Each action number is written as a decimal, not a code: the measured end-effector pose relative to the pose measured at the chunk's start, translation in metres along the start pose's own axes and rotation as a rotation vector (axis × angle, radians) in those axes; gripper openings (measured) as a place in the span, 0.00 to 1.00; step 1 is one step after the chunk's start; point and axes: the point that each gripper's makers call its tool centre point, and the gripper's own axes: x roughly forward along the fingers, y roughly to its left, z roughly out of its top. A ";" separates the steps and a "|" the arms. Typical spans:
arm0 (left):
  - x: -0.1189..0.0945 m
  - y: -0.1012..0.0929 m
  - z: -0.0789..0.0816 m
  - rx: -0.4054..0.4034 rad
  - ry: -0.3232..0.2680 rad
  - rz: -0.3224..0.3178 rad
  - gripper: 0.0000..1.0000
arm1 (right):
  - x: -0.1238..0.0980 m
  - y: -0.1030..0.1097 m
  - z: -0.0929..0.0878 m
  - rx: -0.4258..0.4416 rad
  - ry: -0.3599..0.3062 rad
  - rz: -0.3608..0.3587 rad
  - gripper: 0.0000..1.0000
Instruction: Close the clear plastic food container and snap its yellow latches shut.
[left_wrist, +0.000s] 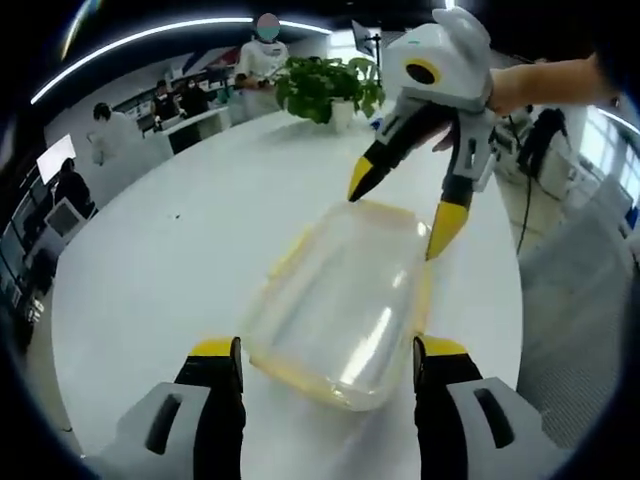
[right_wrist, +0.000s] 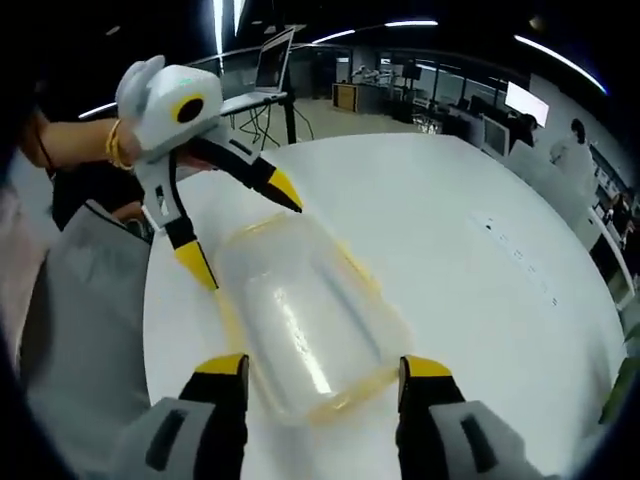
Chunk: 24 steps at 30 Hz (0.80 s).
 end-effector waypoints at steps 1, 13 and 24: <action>0.000 0.000 0.000 0.003 0.000 -0.001 0.67 | 0.000 0.000 0.000 0.003 -0.001 0.000 0.59; 0.003 0.005 -0.001 0.073 0.027 -0.002 0.66 | 0.000 -0.009 0.005 0.113 -0.046 -0.033 0.55; 0.002 0.007 -0.002 0.094 0.045 -0.022 0.66 | -0.003 0.006 0.002 0.055 -0.050 0.018 0.57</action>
